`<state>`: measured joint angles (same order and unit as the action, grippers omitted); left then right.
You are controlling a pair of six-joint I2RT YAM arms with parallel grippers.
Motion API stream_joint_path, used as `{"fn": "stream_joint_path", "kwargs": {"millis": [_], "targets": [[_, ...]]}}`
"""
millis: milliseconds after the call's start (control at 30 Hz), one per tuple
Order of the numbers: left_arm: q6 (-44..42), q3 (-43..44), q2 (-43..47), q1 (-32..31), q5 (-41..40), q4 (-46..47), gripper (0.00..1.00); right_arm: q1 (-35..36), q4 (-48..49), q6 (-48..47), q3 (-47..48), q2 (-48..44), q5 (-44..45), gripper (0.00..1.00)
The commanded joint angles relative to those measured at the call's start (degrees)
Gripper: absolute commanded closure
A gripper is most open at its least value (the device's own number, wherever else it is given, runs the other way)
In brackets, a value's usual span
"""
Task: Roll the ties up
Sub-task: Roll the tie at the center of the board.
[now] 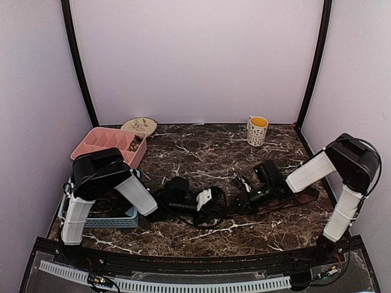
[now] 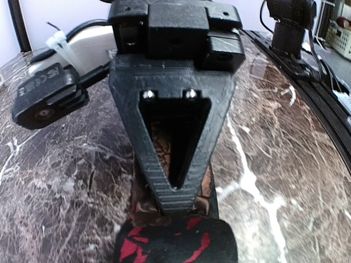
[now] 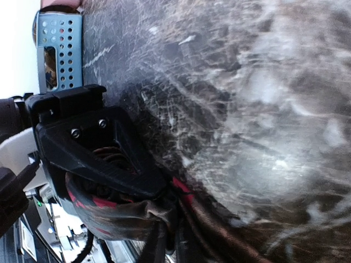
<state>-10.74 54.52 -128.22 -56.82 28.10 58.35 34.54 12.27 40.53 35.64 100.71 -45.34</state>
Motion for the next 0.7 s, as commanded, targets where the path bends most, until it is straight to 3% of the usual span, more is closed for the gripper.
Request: {"fn": "stream_joint_path", "kwargs": {"millis": [0,133,233,500,667], "targets": [[-3.61,-4.31,4.22,0.93,-0.82,-14.26,0.75,0.93,-4.79,0.06,1.21,0.42,4.69,0.83],[-6.52,-3.69,5.97,1.19,-3.6,-22.07,0.77,0.68,-8.14,-1.7,1.99,-4.24,6.17,0.64],[-6.9,-3.8,6.72,1.18,-4.88,-24.65,0.77,1.46,-9.05,-1.03,3.35,-7.07,5.75,0.6],[-6.93,-3.29,7.02,1.21,-5.77,-27.17,0.76,6.4,-10.49,0.62,8.72,-3.22,5.2,0.6],[-6.77,-3.12,7.11,1.18,-5.95,-27.22,0.75,7.36,-12.69,-0.53,10.25,0.61,6.43,0.69]]}}
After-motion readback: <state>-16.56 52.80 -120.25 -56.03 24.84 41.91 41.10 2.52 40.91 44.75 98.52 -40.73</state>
